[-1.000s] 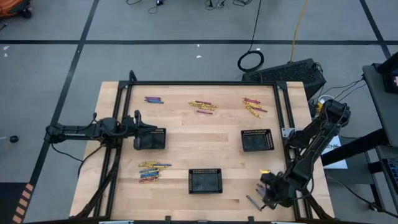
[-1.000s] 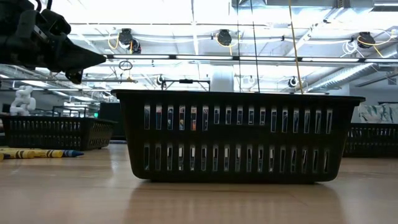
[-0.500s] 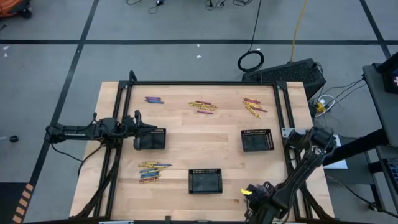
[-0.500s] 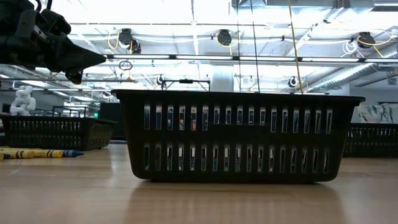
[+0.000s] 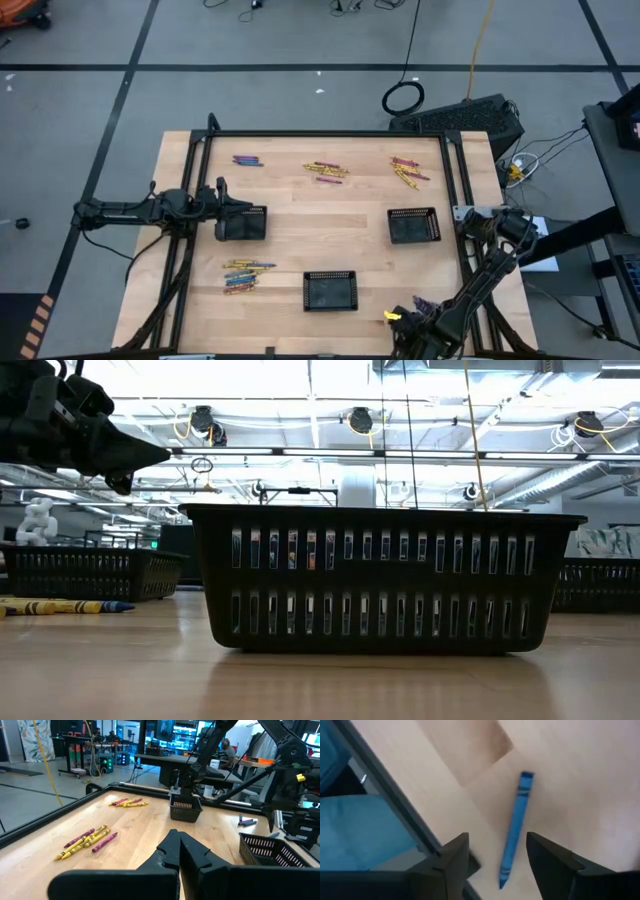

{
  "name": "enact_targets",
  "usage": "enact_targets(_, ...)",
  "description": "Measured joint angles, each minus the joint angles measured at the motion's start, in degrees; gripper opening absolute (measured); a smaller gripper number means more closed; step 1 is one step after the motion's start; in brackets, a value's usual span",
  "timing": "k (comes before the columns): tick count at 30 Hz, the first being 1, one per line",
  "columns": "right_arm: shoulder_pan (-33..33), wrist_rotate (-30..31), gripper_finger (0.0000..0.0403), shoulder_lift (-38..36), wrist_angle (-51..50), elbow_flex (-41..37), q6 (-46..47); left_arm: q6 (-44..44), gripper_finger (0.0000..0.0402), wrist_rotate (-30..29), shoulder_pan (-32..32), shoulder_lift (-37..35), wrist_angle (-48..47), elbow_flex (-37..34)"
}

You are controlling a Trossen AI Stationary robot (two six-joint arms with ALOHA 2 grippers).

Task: Sort crayons
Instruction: Put the blue crayon into the right black bin

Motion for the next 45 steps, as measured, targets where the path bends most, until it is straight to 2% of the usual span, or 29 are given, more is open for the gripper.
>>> enact_targets(12,0.0,0.1,0.0109,3.6,-1.5,0.3,-1.0,0.0,0.0,0.0,0.0,0.0,0.0,0.0)
enact_targets(19,0.3,0.2,0.0012,3.7,-3.3,0.2,-3.4,-0.1,0.0,0.0,0.0,0.0,0.0,0.0)
enact_targets(22,0.3,0.5,0.001,3.2,-3.8,0.1,-3.8,-1.5,0.0,0.0,0.0,0.0,0.0,0.0)
enact_targets(25,0.0,3.4,0.0004,1.5,-4.3,-0.1,-4.7,-1.5,0.0,0.0,0.0,0.0,0.0,0.0)
enact_targets(30,-1.1,17.5,0.0003,-4.6,-8.9,-0.1,-7.0,-1.6,0.0,0.0,0.0,0.0,0.0,0.0)
enact_targets(35,-3.5,36.8,0.0003,-11.7,-19.4,-0.2,-12.0,-1.6,0.0,0.0,0.0,0.0,0.0,0.0)
enact_targets(37,-6.1,41.8,0.0003,-15.2,-25.0,-0.1,-13.5,-2.2,0.0,0.0,0.0,0.0,0.0,0.0)
enact_targets(39,-9.8,41.2,0.0003,-18.3,-31.6,-0.1,-14.6,-3.0,0.0,0.1,0.0,0.0,0.0,0.0)
enact_targets(42,-16.5,36.4,0.0002,-22.5,-39.7,-0.1,-18.7,-3.0,0.0,0.2,0.0,0.0,0.0,0.0)
enact_targets(45,-23.5,29.2,0.0002,-25.4,-42.8,-0.1,-29.6,-3.0,0.0,0.2,0.0,0.0,0.0,0.0)
